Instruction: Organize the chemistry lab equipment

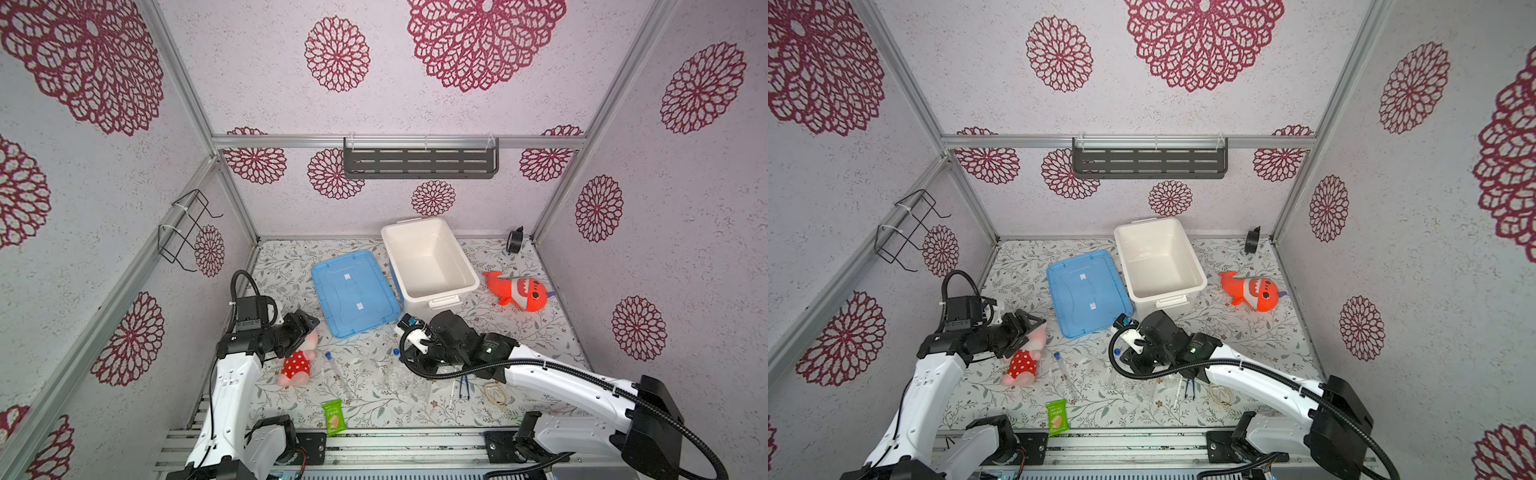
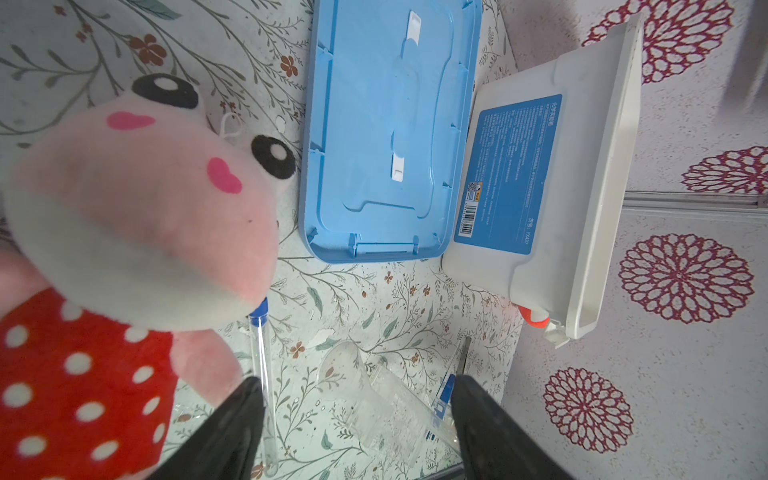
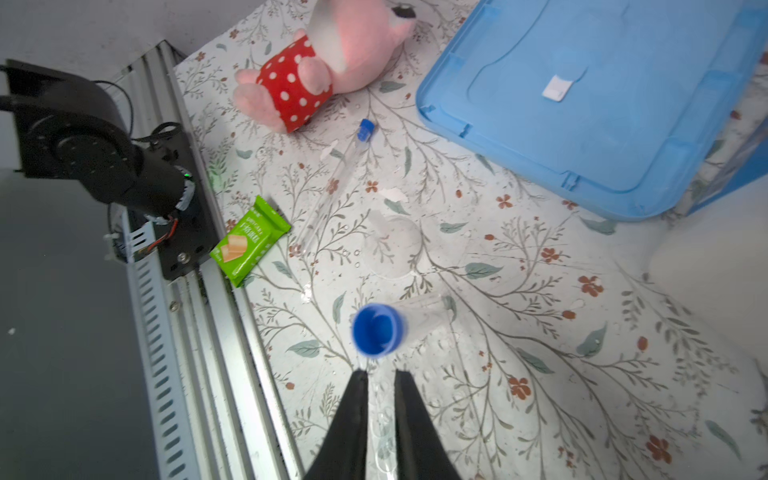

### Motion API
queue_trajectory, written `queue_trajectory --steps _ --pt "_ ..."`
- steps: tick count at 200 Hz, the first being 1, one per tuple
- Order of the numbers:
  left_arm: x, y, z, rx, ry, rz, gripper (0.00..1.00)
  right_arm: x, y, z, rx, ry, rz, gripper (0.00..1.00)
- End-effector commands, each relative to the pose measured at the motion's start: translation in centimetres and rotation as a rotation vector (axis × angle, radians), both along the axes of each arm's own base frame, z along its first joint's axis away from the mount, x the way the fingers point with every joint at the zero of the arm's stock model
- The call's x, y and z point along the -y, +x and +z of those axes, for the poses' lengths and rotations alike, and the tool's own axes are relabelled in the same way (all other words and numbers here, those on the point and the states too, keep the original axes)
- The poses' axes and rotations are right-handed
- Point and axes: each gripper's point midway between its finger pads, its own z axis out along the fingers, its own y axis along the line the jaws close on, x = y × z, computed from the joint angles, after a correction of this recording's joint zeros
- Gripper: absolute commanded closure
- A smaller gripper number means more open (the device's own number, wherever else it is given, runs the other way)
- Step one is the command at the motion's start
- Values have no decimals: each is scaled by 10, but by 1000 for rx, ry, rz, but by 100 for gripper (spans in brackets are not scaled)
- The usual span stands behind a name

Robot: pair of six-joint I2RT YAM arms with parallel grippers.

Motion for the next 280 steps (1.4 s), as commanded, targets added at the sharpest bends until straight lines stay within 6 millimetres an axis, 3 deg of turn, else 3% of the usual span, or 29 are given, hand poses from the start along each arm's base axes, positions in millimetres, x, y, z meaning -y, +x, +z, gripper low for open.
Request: queue_trajectory --steps 1,43,89,134,166,192,232,280 --pt "1 3 4 26 10 -20 25 -11 -13 17 -31 88 78 82" --pt "1 5 4 23 7 -25 25 -21 11 26 43 114 14 82" --pt "1 5 6 19 11 -35 25 -18 33 24 92 95 -72 81" --pt "2 4 4 16 12 -42 25 -20 19 33 53 151 -21 77" --pt "2 3 3 13 12 -44 25 -10 15 47 72 177 -42 76" --pt "3 3 1 9 9 -44 25 -2 21 62 116 188 -91 71" --pt "4 1 0 11 1 -40 25 3 49 60 171 147 -229 44" --pt "3 1 -3 7 0 -34 25 -19 59 45 95 126 -263 41"
